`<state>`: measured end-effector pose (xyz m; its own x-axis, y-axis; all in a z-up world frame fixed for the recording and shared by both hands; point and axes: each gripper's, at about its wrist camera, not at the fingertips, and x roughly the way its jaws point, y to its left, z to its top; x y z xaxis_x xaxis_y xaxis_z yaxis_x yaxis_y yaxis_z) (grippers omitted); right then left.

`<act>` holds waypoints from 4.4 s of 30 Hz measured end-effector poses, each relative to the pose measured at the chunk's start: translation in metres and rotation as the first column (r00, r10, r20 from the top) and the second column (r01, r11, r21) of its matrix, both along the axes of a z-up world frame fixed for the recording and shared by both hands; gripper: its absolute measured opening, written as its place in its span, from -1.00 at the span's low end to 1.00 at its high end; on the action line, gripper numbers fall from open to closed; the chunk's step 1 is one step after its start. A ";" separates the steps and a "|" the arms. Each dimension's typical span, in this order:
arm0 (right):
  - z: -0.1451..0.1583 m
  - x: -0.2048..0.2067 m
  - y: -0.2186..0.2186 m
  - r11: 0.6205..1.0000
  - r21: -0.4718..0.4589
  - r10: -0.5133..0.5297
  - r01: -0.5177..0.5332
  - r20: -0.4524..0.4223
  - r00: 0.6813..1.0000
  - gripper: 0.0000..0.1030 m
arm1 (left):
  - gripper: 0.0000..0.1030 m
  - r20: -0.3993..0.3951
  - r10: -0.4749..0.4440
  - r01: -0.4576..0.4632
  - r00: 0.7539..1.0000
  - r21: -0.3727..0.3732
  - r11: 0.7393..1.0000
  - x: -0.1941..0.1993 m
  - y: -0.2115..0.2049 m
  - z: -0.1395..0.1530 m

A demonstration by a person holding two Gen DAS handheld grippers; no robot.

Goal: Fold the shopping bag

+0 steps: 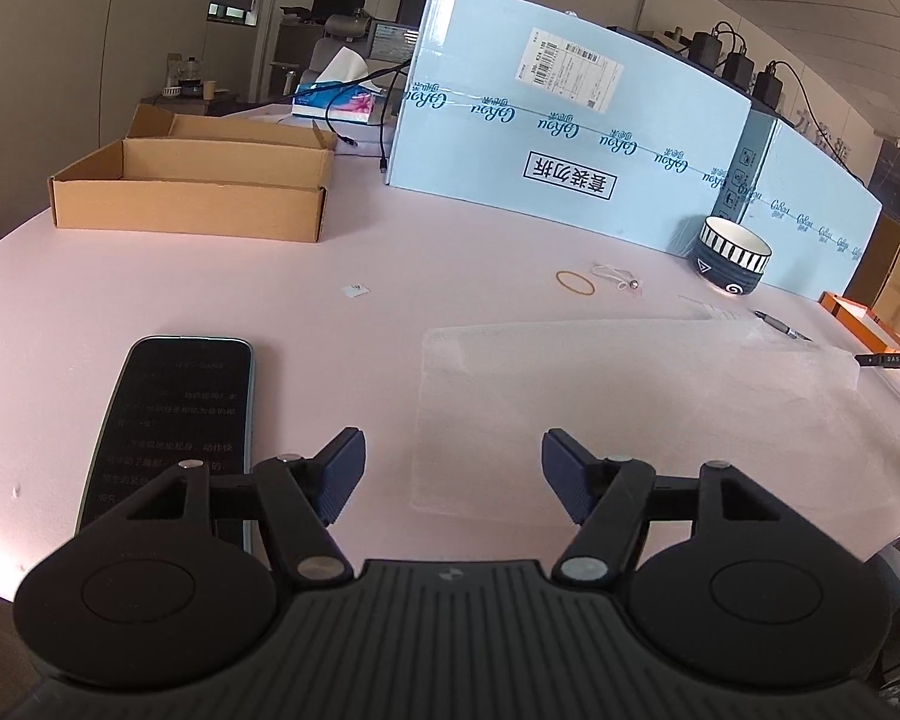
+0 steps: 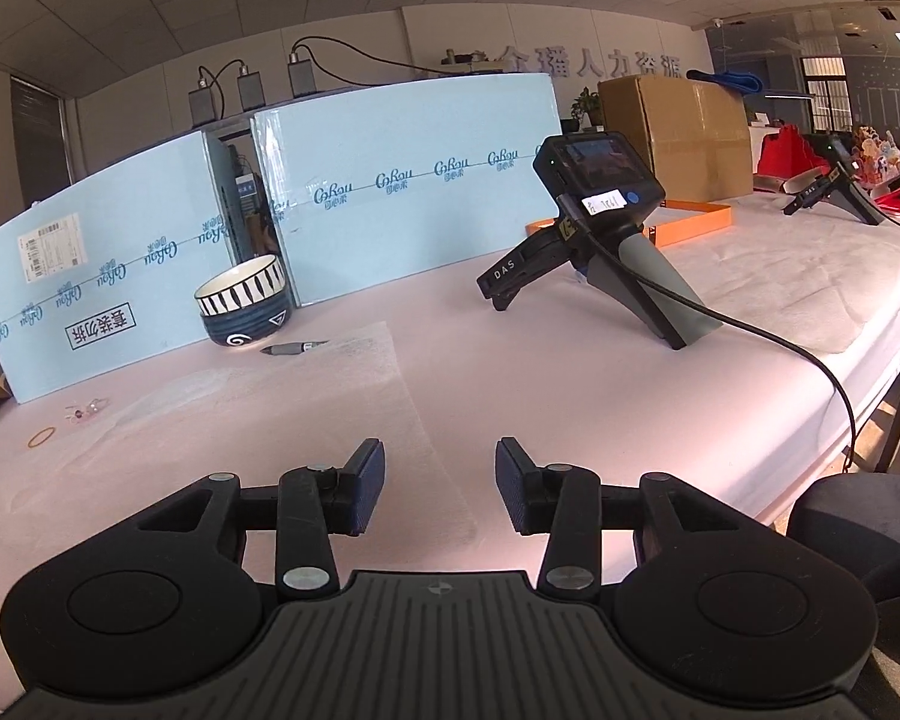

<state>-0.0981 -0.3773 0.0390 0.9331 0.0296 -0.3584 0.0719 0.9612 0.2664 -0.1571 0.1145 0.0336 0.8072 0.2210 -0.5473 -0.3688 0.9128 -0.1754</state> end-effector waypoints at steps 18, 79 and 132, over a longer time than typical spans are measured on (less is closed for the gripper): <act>-0.036 0.152 0.193 0.524 0.693 0.773 -0.496 -0.143 0.618 -0.20 | -1.00 -0.047 -0.057 0.060 0.997 0.061 0.996 0.011 -0.010 -0.026; 0.003 0.300 0.344 0.648 0.613 0.692 -0.453 -0.225 0.686 -0.10 | -0.98 0.161 -0.231 0.263 0.960 -0.225 0.938 -0.025 0.041 -0.053; -0.014 0.131 0.085 0.782 0.576 0.421 -0.237 -0.209 0.883 0.53 | -0.84 0.040 -0.085 0.088 0.996 -0.061 0.994 0.015 0.015 -0.030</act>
